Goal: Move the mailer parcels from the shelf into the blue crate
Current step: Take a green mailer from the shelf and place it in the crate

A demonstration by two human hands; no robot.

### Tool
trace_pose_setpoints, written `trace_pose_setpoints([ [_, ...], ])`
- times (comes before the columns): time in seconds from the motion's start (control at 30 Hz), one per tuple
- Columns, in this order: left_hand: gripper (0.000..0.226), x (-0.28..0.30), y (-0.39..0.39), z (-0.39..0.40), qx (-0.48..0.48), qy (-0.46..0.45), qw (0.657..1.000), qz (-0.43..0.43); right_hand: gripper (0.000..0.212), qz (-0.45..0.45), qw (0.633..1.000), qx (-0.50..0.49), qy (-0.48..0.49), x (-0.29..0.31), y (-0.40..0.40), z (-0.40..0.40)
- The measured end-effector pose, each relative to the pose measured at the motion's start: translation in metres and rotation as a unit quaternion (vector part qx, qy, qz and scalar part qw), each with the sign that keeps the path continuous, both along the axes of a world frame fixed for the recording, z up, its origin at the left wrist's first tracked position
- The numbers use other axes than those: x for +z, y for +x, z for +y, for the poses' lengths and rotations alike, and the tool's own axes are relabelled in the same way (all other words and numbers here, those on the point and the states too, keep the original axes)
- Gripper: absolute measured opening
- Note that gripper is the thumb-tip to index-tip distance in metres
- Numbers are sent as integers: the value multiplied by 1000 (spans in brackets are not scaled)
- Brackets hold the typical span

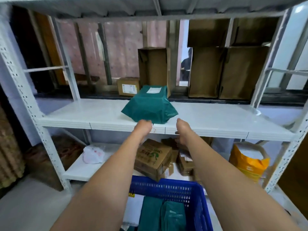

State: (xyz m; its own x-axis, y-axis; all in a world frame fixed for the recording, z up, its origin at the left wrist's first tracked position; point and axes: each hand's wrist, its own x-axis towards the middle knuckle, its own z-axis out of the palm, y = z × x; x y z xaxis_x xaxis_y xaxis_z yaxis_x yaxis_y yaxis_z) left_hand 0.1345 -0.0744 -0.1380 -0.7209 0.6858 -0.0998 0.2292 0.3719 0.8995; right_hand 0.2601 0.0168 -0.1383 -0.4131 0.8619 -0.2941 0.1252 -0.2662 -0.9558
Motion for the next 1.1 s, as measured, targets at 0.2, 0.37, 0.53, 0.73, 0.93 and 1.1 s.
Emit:
trace_pose_setpoints([
  [0.2, 44, 45, -84, 46, 64, 68, 993, 69, 43, -31, 991, -2, 127, 46, -55, 44],
  [0.37, 55, 70, -110, 72, 105, 77, 987, 96, 58, -131, 966, -6, 221, 59, -107, 75],
  [0.53, 64, 51, -121, 98, 79, 76, 994, 22, 56, -110, 971, -7, 211, 50, -136, 94],
  [0.73, 57, 33, -95, 84, 152, 45, 982, 104, 47, -51, 984, -69, 159, 35, -115, 74],
  [0.93, 80, 20, -72, 27, 154, 27, 988, 13, 53, -117, 982, -45, 140, 21, -59, 41],
  [1.1, 86, -17, -38, -15, 111, 33, 984, -135, 58, -12, 994, 54, -97, -31, -13, 13],
])
